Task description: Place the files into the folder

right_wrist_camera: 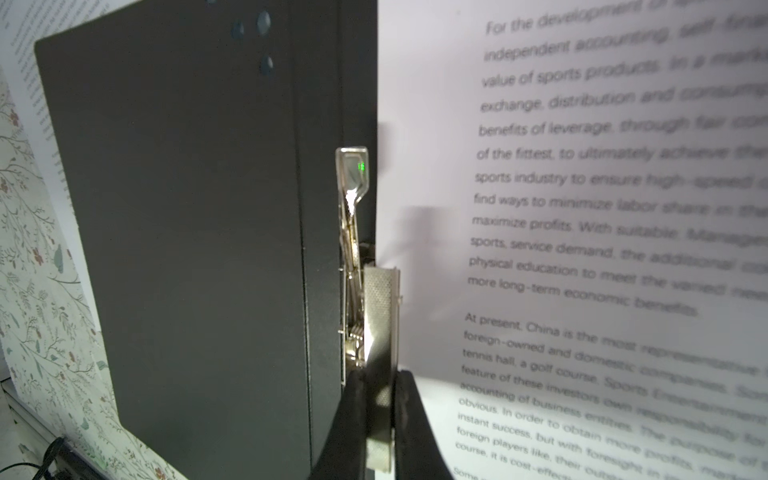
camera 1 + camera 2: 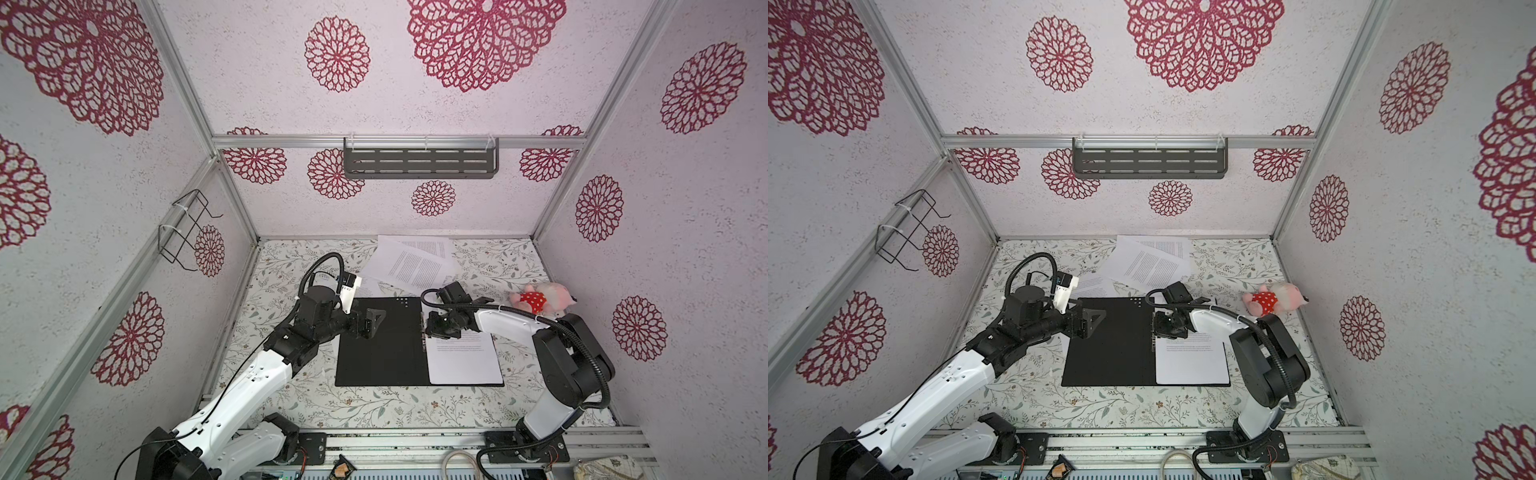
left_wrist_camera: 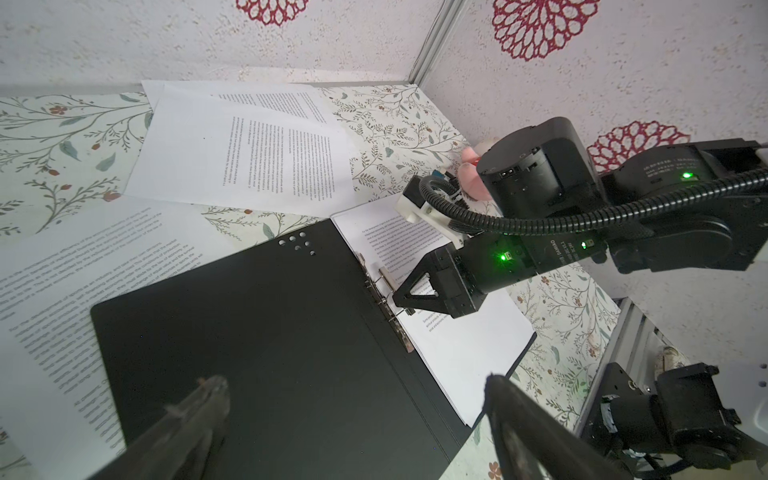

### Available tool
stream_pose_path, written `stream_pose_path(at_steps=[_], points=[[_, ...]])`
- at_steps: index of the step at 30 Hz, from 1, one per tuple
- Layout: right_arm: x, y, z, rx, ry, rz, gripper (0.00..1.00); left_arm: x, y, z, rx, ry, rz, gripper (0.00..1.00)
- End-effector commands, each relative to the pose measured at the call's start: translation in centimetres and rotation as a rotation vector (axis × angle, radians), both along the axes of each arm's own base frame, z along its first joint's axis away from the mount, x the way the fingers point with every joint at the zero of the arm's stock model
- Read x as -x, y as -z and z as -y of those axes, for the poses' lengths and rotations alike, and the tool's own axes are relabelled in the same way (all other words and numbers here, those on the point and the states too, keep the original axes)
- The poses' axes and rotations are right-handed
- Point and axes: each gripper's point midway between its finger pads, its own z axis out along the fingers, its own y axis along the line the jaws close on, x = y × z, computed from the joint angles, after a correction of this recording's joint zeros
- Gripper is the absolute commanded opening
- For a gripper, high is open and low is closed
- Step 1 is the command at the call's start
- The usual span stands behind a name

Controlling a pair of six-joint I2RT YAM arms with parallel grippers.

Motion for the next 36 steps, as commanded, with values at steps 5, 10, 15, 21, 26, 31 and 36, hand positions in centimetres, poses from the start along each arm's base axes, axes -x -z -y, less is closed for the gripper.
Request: stream_pose_path(at_steps=[5,10,15,21,26,31,36], points=[[-0.8,-2.7,-0.9,-0.074,-0.003,0.079,0.20,-0.6,-0.5,-0.5,-0.048,-0.024,0.033,0.99],[-0.9,-4.2,-1.1,-0.104,-0.008,0.116,0.33,-1.0,-0.5,-1.2,-0.072,-0.067,0.037,0.99],[-1.0,-5.9,-0.8,-0.104,0.000,0.147,0.46,-2.0,-0.7,-2.6,-0.076,-0.135,-0.011,0.99],[-0.9,-9.0,-0.4,-0.107,0.009,0.204,0.52,-4.0,-0.1,-5.3,-0.029,-0.251,-0.106,0.99],[0.0,-10.3,-2.2,-0.134,-0.052,0.221,0.56,-6.2,1.3,-7.3,-0.006,-0.322,-0.202,0.99],[0.5,-9.8,-4.7,-0.150,-0.126,0.225,0.57,-9.3,4.2,-11.8,0.053,-0.462,-0.321,0.99],[0.4,-8.0,-7.8,-0.169,-0.214,0.211,0.58,-13.0,7.8,-16.2,0.143,-0.529,-0.417,0.99]])
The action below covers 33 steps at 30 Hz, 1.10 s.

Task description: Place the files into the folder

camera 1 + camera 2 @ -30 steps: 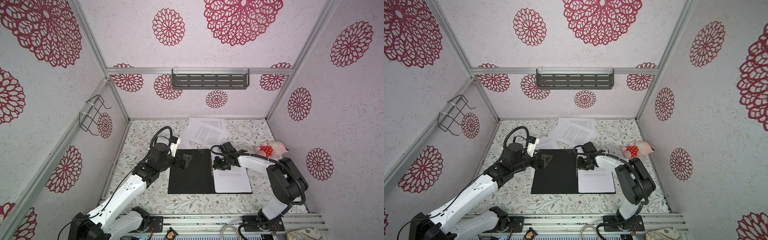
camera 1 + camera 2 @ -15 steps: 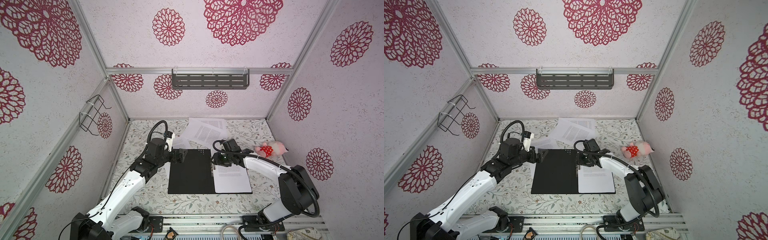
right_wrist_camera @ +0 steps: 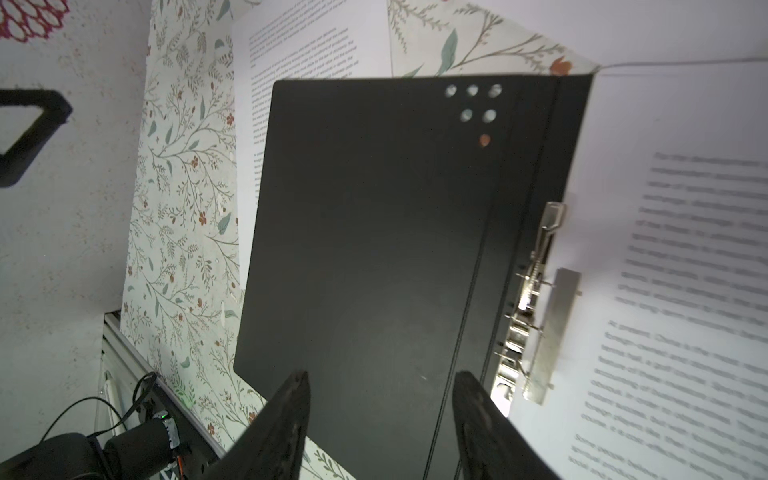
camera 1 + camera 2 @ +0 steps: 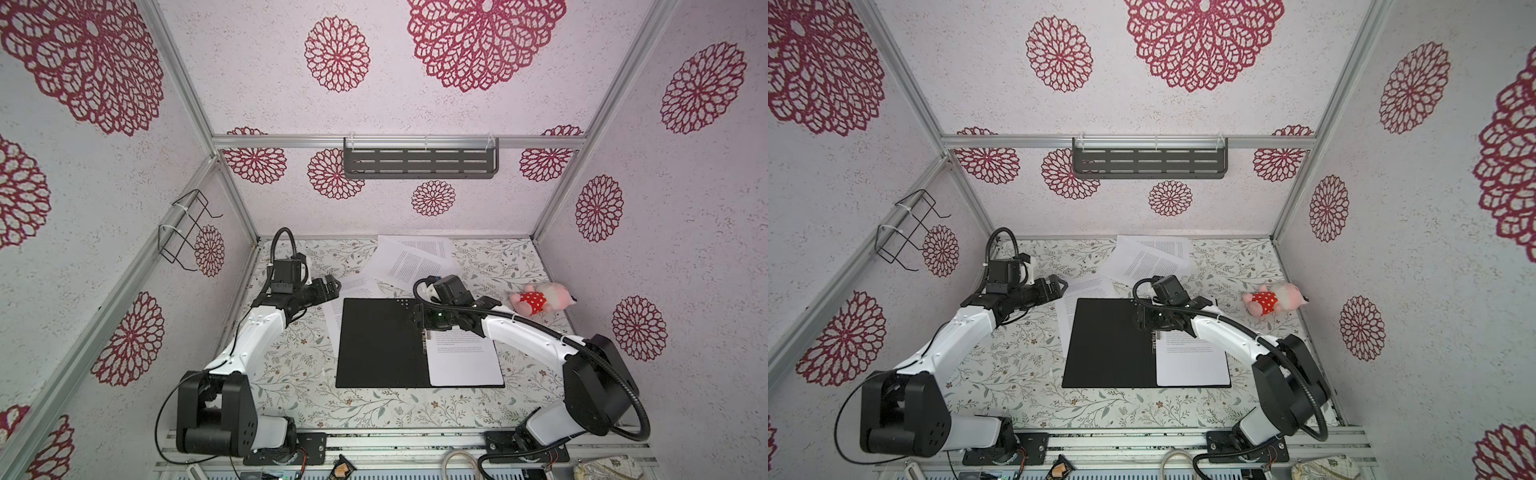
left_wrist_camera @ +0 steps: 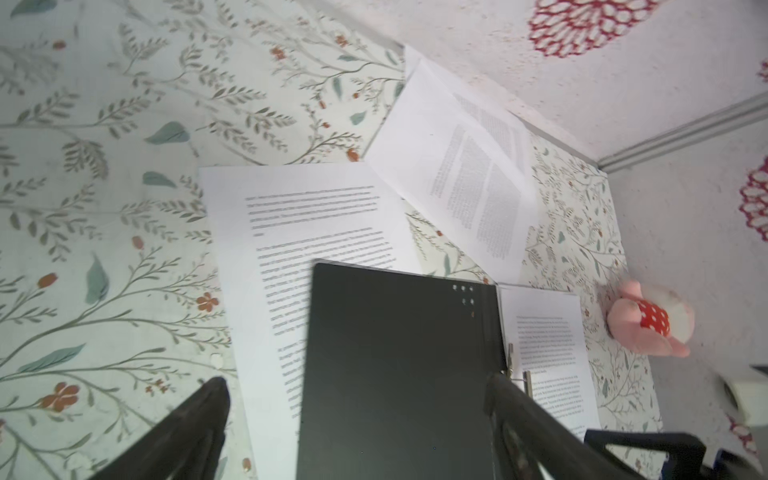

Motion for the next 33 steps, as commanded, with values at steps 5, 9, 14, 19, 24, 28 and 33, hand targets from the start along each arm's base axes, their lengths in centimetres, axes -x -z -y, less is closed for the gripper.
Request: stream_pose_path(at_steps=[5,9,14,19,24,28,33], points=[[-0.9,1.7,-5.0,-0.031,-0.145,-0.004,0.58,-5.4,4.8,-3.8,0.071,0.003,-0.122,0.99],[-0.8,2.9,-6.1,-0.024,-0.194,-0.041,0.58,-7.8,7.0,-3.8,0.075,0.073,-0.179,0.98],[-0.6,4.1,-7.0,-0.028,-0.249,-0.068,0.58,-10.5,9.0,-4.6,0.034,0.117,-0.194,1.00],[-0.5,4.8,-7.0,-0.026,-0.267,-0.075,0.58,-12.0,11.1,-4.9,0.020,0.158,-0.248,0.95],[-0.3,5.3,-7.2,-0.038,-0.277,-0.089,0.58,-12.5,12.2,-4.3,0.064,0.206,-0.291,0.90],[-0.1,5.7,-7.1,-0.048,-0.281,-0.101,0.58,-11.7,13.4,-3.3,0.099,0.228,-0.357,0.89],[0.0,6.0,-7.1,-0.076,-0.288,-0.117,0.57,-10.3,13.8,-2.2,0.139,0.244,-0.407,0.89]])
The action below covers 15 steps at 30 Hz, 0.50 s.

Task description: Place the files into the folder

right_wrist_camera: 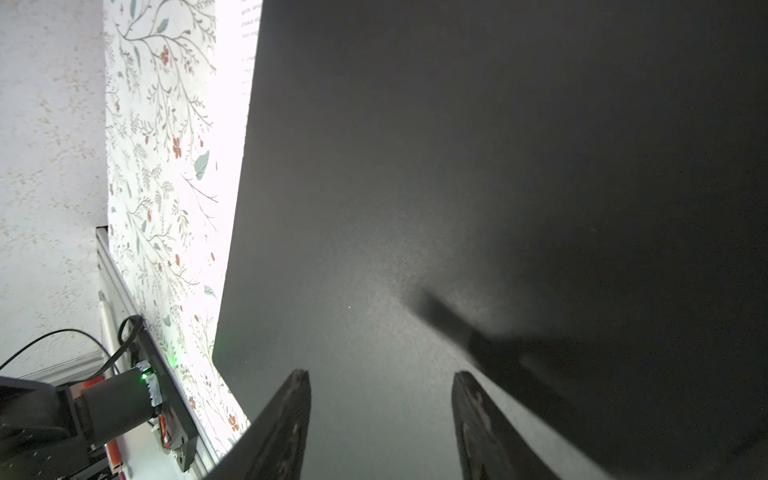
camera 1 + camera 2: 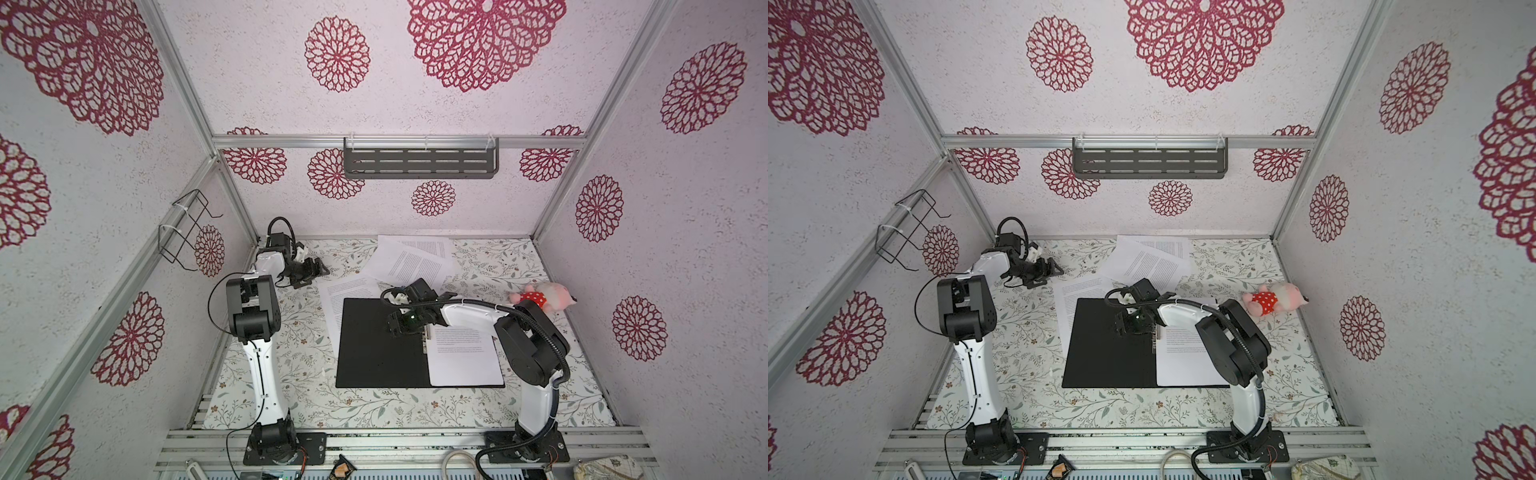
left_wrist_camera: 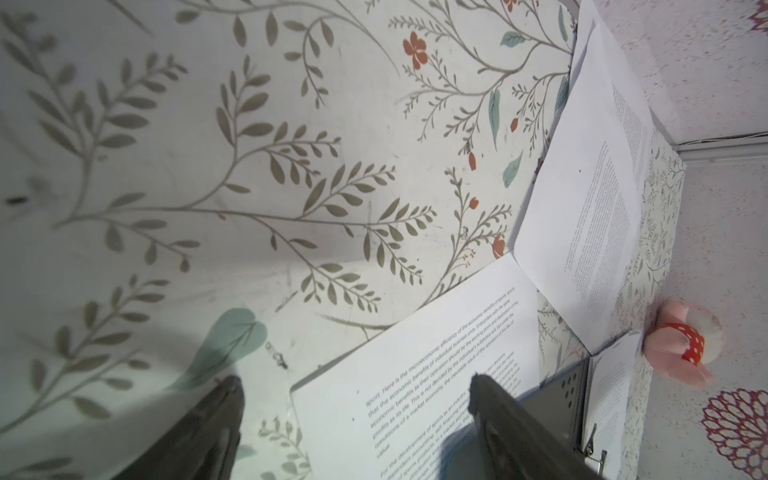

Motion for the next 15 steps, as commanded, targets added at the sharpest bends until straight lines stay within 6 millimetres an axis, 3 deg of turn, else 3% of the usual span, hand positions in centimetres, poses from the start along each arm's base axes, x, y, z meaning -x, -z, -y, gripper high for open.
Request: stream_pose_path(at_steps=[1,15], points=[[0.0,-0.5,-0.4,-0.049,-0.032,0.008,0.57,3.3,2.8,1.6,0.030,0.058,-0.134,0.89],[0.7,0.6,-0.5,-0.102,-0.038,-0.041,0.56,5.2,3.5,3.4,0.018,0.118,-0.199,0.90]])
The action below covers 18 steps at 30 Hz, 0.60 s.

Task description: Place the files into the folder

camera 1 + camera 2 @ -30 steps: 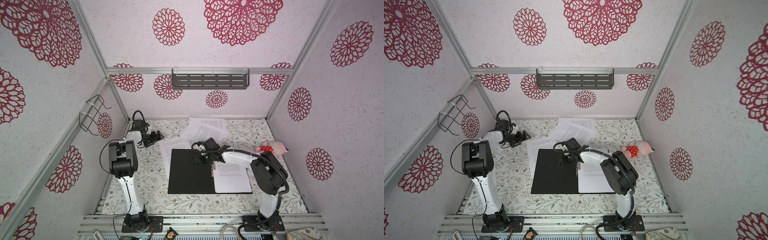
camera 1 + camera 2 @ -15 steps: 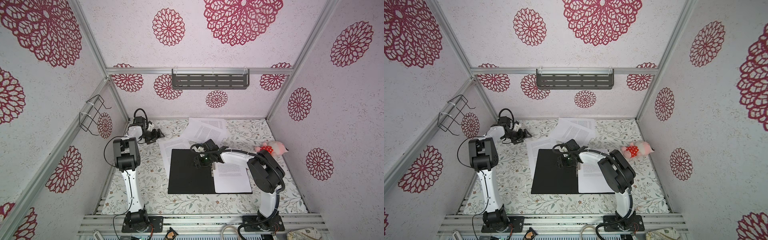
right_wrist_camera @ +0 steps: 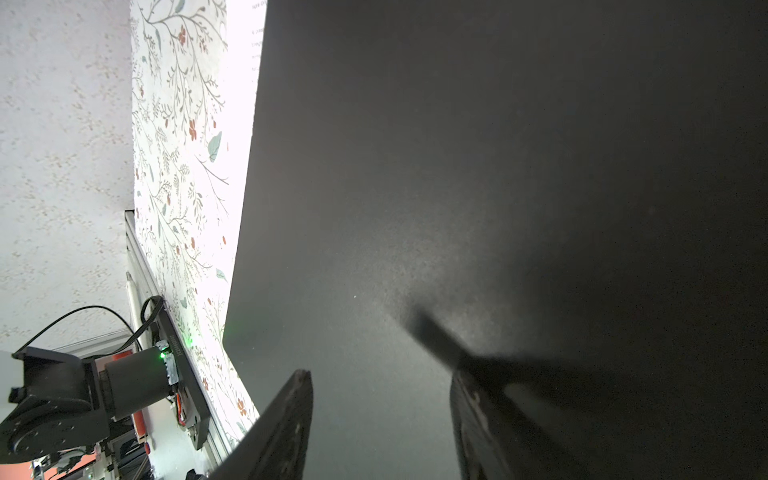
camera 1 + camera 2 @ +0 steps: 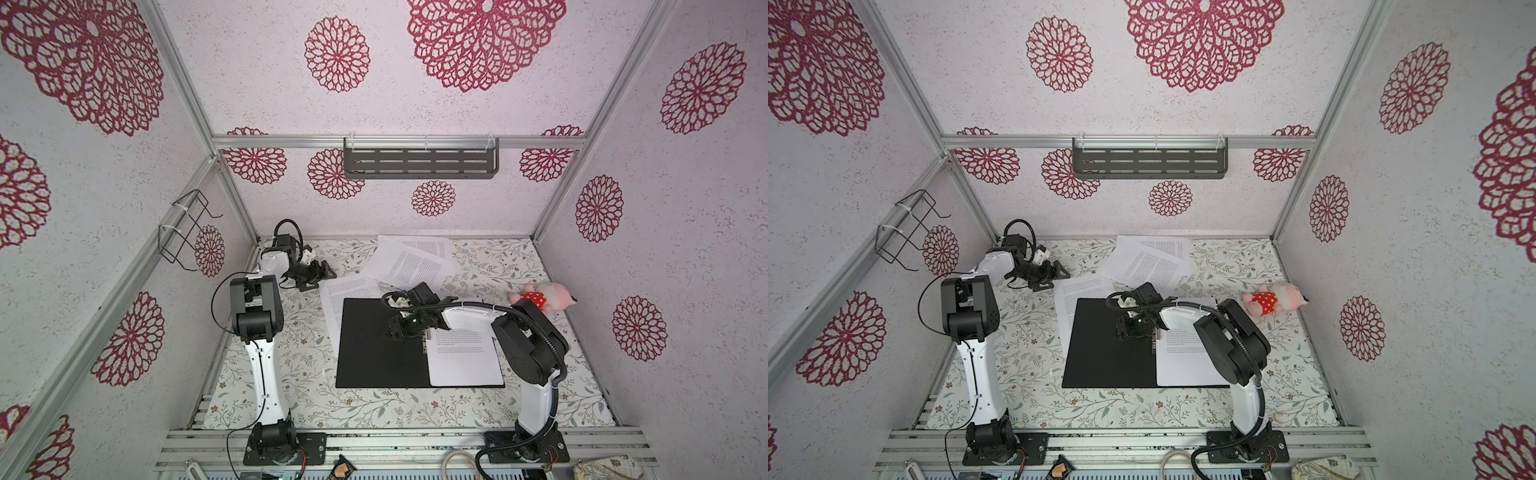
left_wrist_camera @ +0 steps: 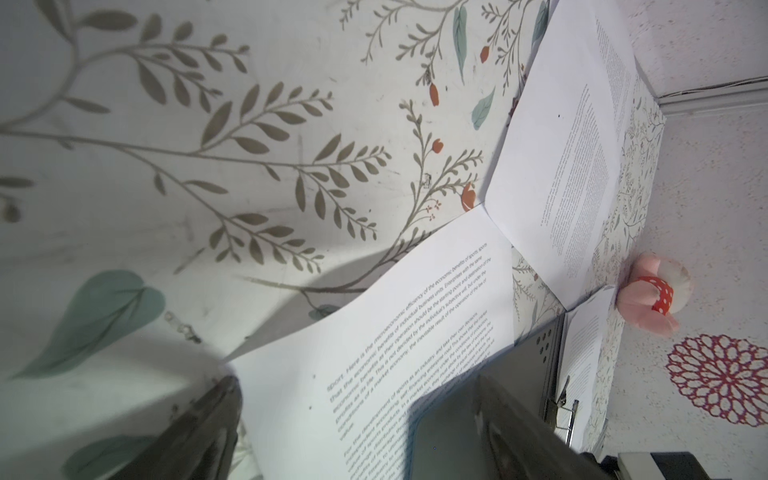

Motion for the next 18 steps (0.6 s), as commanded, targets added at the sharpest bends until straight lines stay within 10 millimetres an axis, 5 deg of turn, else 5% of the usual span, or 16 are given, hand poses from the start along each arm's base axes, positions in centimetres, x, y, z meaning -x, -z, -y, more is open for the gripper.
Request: stream_pose_path(at_steps=[1,18], points=[[-0.1,-0.2,-0.5,-0.043,-0.012,-0.007,0.56,3.6,3.2,1.0,-0.008,0.039,-0.148,0.90],[0.0,0.7,-0.8,-0.078,-0.015,-0.039,0.56,5.2,1.8,2.0,0.069,-0.122,-0.132,0.91]])
